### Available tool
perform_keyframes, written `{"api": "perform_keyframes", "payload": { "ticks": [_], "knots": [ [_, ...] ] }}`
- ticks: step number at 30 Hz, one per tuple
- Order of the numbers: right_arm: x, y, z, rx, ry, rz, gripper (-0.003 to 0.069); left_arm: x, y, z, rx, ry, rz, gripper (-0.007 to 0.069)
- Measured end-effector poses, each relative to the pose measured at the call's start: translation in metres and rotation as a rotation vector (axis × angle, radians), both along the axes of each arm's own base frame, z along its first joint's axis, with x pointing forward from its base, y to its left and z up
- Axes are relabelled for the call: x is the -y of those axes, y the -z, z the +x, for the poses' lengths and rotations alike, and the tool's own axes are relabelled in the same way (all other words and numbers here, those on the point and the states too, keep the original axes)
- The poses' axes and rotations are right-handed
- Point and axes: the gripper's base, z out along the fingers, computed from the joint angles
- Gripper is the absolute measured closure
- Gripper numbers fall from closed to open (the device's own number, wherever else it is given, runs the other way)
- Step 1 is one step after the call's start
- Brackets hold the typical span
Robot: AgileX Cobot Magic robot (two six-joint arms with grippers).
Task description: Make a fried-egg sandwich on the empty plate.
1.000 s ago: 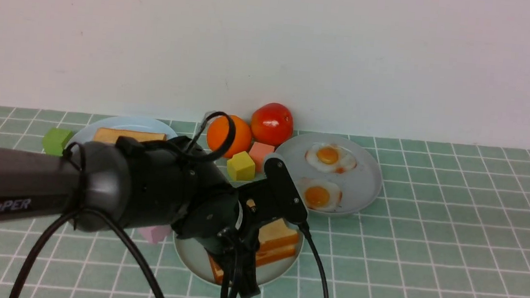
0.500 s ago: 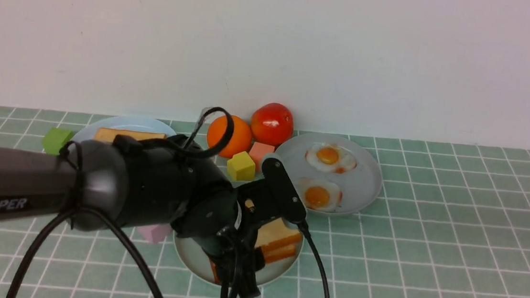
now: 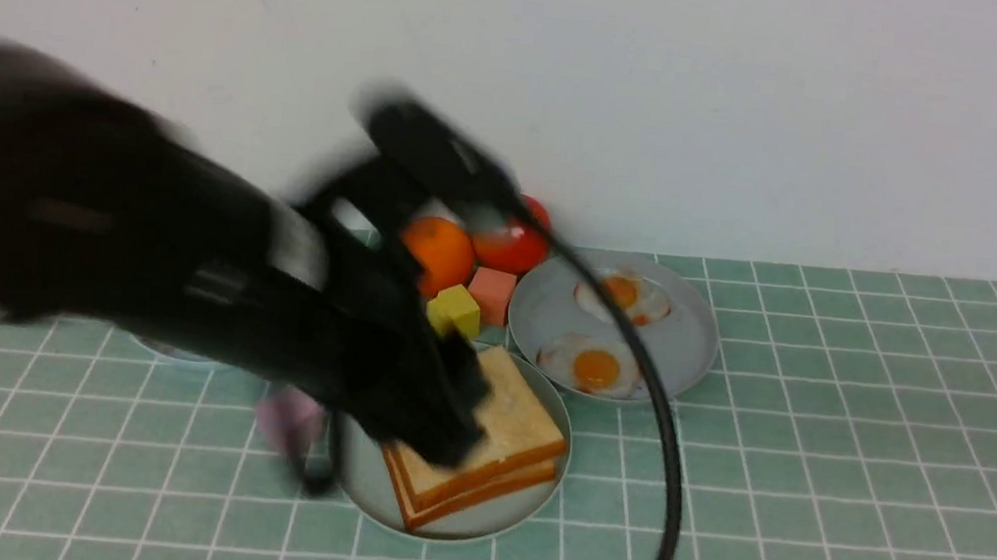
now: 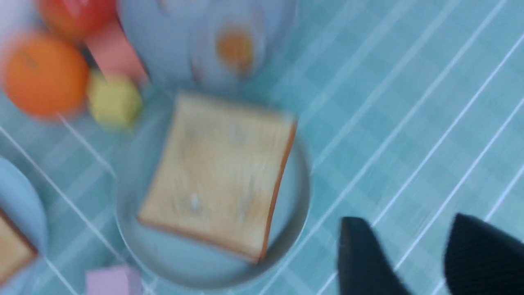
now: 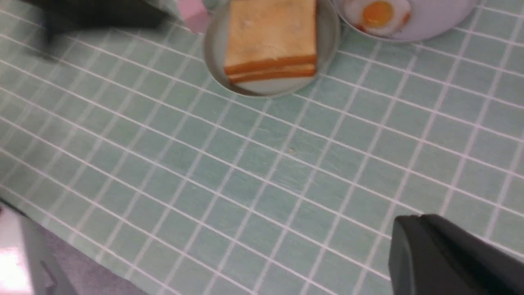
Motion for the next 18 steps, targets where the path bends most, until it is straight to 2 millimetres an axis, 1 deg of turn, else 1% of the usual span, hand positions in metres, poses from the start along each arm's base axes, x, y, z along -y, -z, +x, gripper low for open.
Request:
{"api": "perform_keyframes", "payload": {
  "ticks": [1,3,5,7,9,10,11,13,14,15,18],
  "knots": [
    [0.002,0.001,-0.001,-0.001,0.004,-0.015,0.0631,-0.009,-0.012,-0.011,0.035,-0.01,-0.049,0.0407],
    [0.006,0.001,-0.006,-0.002,0.01,-0.046,0.0631,-0.037,-0.034,-0.045,0.14,-0.021,-0.166,0.0536],
    [0.012,0.001,-0.014,0.006,0.021,-0.059,0.063,-0.057,-0.035,-0.068,0.197,-0.026,-0.236,0.0624],
    [0.021,0.003,-0.027,0.033,0.045,-0.049,0.0629,-0.079,-0.029,-0.095,0.267,-0.032,-0.319,0.0638],
    [0.027,0.005,-0.036,0.055,0.064,-0.038,0.0629,-0.091,-0.016,-0.109,0.308,-0.039,-0.372,0.0638],
    [0.035,0.01,-0.047,0.079,0.094,-0.026,0.0629,-0.1,0.0,-0.119,0.342,-0.048,-0.411,0.0638],
    [0.042,0.016,-0.057,0.1,0.12,-0.016,0.0629,-0.105,0.019,-0.123,0.361,-0.058,-0.433,0.0638],
    [0.051,0.026,-0.068,0.124,0.16,0.001,0.0629,-0.111,0.038,-0.13,0.39,-0.071,-0.47,0.0638],
    [0.052,0.027,-0.069,0.128,0.171,0.001,0.0629,-0.111,0.043,-0.13,0.386,-0.072,-0.467,0.0638],
    [0.058,0.036,-0.076,0.155,0.208,0.03,0.0629,-0.115,0.056,-0.133,0.409,-0.085,-0.504,0.0638],
    [0.065,0.049,-0.084,0.221,0.267,0.105,0.0629,-0.12,0.069,-0.136,0.45,-0.101,-0.552,0.0638]
  ]
}}
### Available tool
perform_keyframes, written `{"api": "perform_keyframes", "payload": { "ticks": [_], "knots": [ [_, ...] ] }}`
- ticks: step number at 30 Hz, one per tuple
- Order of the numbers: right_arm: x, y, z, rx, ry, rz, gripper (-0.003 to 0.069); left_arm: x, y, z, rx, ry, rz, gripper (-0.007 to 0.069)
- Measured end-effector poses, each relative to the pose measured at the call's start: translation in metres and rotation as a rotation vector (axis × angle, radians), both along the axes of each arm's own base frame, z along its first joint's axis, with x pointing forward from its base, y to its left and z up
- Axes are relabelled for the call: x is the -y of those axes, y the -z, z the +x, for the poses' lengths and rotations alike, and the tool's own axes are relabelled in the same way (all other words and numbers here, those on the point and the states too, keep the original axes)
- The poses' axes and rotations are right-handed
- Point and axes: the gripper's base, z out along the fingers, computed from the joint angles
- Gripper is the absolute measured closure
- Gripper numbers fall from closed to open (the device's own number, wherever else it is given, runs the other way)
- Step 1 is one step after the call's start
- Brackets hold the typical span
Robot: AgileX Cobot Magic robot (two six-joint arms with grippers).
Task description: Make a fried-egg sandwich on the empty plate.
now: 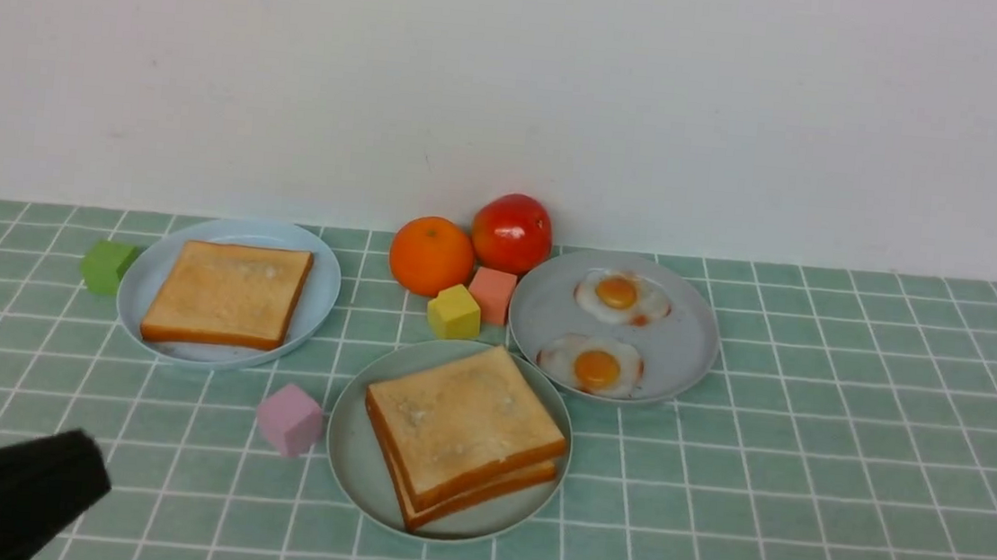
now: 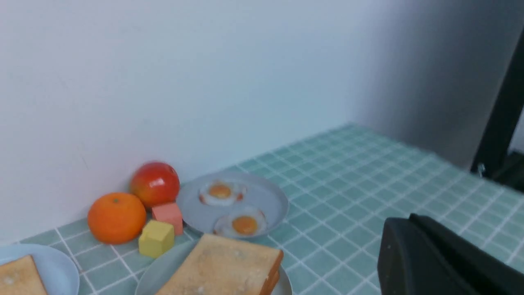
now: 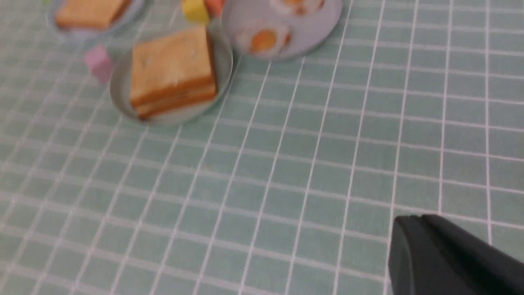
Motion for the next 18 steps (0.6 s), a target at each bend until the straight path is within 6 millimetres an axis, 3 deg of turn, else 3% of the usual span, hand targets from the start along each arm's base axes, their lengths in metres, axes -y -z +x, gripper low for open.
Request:
{"api": "perform_keyframes", "payload": {
  "ticks": [6,11,18],
  "knots": [
    [0.002,0.02,0.012,0.167,0.088,0.102,0.0627,0.0,0.022,0.001,-0.026,-0.005,0.016,0.0638],
    [-0.01,0.048,0.035,0.26,0.096,0.174,0.0622,0.001,0.04,0.001,-0.085,0.002,0.066,0.0638],
    [-0.019,0.096,0.048,0.192,0.081,0.155,0.0617,0.002,0.052,0.001,-0.134,0.011,0.106,0.0638]
  ]
}}
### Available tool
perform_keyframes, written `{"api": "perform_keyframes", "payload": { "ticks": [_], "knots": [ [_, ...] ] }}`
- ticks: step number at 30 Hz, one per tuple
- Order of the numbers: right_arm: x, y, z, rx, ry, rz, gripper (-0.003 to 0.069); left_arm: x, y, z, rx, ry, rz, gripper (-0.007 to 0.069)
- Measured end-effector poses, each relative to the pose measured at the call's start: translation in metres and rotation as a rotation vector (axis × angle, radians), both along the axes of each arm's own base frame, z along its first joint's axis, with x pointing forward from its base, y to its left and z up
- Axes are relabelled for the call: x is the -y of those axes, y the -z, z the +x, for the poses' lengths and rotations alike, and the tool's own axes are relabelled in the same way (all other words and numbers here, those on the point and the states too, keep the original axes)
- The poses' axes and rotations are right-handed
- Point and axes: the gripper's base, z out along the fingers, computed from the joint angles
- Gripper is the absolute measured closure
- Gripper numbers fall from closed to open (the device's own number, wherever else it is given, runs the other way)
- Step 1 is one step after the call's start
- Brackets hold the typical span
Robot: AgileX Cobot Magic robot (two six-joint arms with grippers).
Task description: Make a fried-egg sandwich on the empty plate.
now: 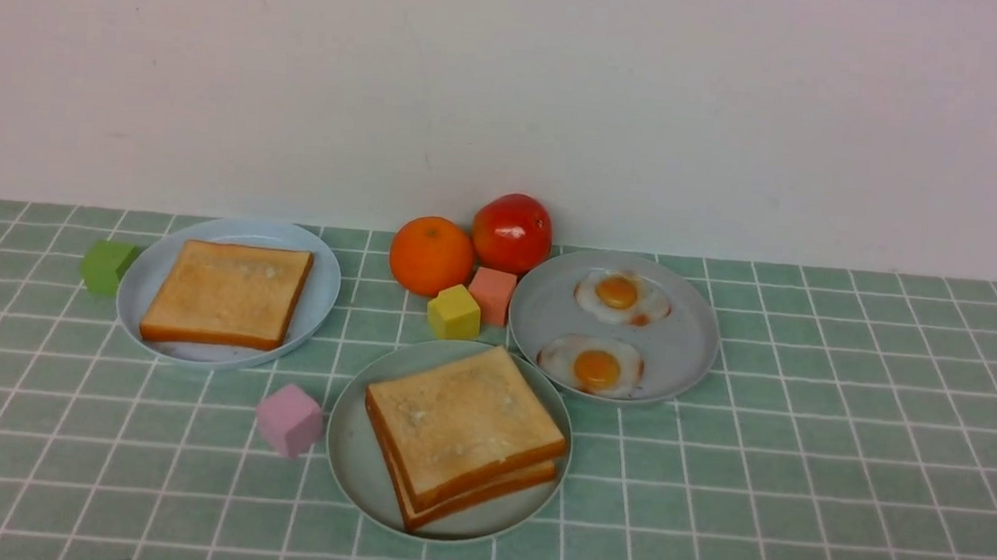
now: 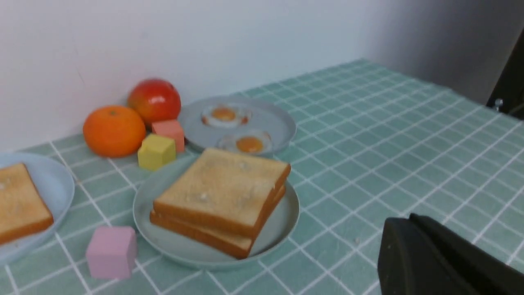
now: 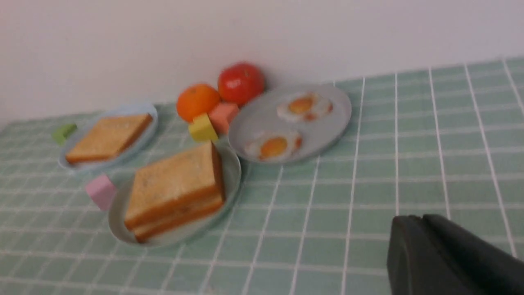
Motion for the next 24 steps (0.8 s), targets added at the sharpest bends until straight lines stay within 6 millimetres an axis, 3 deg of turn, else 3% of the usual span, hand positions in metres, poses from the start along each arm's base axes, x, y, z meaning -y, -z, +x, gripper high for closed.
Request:
{"api": "perform_keyframes", "payload": {
  "ticks": [4,7,10,16,24],
  "knots": [
    [0.003,0.021,0.004,-0.018,0.023,-0.107,0.0621,0.0,0.001,0.0,-0.006,0.002,0.005,0.0638],
    [0.008,0.027,0.004,0.009,0.104,-0.088,0.0668,0.0,0.001,0.0,-0.006,0.002,0.005,0.0638],
    [0.012,0.033,0.005,0.049,0.191,-0.071,0.0673,0.0,0.001,0.0,-0.006,0.002,0.005,0.0638],
    [0.019,0.063,0.001,0.167,0.327,-0.079,0.0673,0.0,0.001,0.0,-0.006,0.002,0.005,0.0634],
    [0.019,0.063,0.001,0.194,0.337,-0.076,0.0673,0.0,0.001,0.0,-0.007,0.002,0.004,0.0627]
  ]
}}
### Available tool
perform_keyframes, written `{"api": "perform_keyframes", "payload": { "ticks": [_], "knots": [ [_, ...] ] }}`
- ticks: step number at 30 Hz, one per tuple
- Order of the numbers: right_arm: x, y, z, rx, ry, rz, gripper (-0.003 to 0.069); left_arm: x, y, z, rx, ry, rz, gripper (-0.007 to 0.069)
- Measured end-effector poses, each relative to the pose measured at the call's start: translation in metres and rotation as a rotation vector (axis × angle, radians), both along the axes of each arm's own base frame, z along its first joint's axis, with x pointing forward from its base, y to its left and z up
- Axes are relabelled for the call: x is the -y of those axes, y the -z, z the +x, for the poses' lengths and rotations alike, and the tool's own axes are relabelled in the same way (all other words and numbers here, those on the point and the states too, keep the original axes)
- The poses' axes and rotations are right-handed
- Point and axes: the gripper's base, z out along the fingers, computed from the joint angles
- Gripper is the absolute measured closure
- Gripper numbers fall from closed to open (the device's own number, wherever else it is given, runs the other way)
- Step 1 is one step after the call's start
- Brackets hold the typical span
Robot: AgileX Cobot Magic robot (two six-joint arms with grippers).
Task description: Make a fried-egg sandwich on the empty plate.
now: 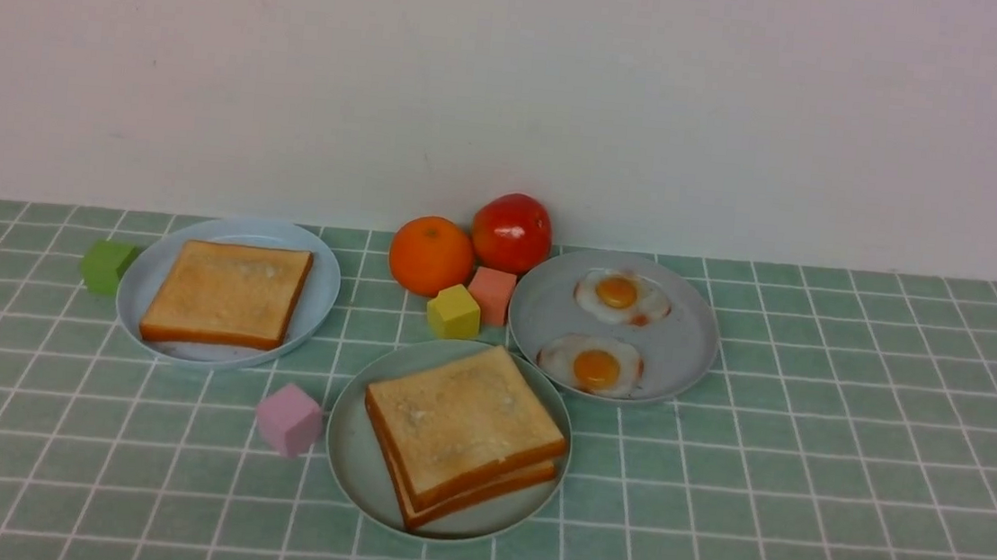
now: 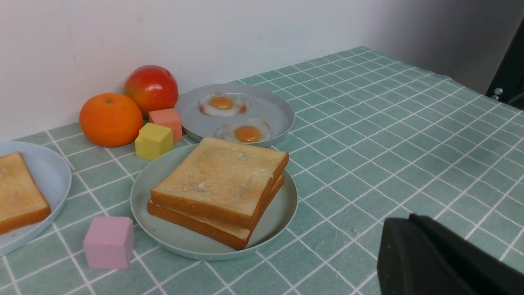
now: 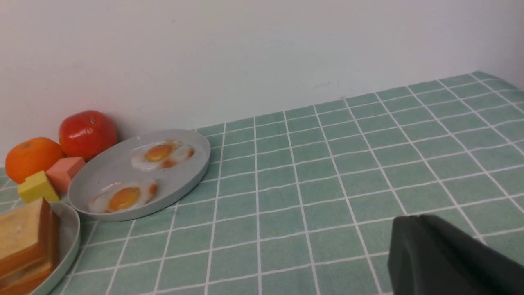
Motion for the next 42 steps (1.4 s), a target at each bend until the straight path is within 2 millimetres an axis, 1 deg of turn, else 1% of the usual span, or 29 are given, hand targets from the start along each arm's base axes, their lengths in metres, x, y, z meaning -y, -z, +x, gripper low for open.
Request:
{"api": "perform_keyframes", "payload": {
  "ticks": [5,11,17,42],
  "knots": [
    [-0.001,0.0,0.0,-0.005,-0.007,-0.017,0.0672,0.0,0.0,0.0,0.0,0.0,-0.001,0.0624],
    [-0.004,0.01,-0.002,-0.113,-0.066,-0.134,0.0671,0.0,0.0,0.0,0.0,0.0,-0.001,0.0618],
    [-0.006,0.015,-0.004,-0.181,-0.099,-0.175,0.0668,0.0,0.0,0.0,0.0,0.0,-0.001,0.0613],
    [-0.006,0.016,-0.004,-0.186,-0.103,-0.184,0.0655,0.0,0.0,0.0,0.005,0.0,0.006,0.0587]
  ]
}}
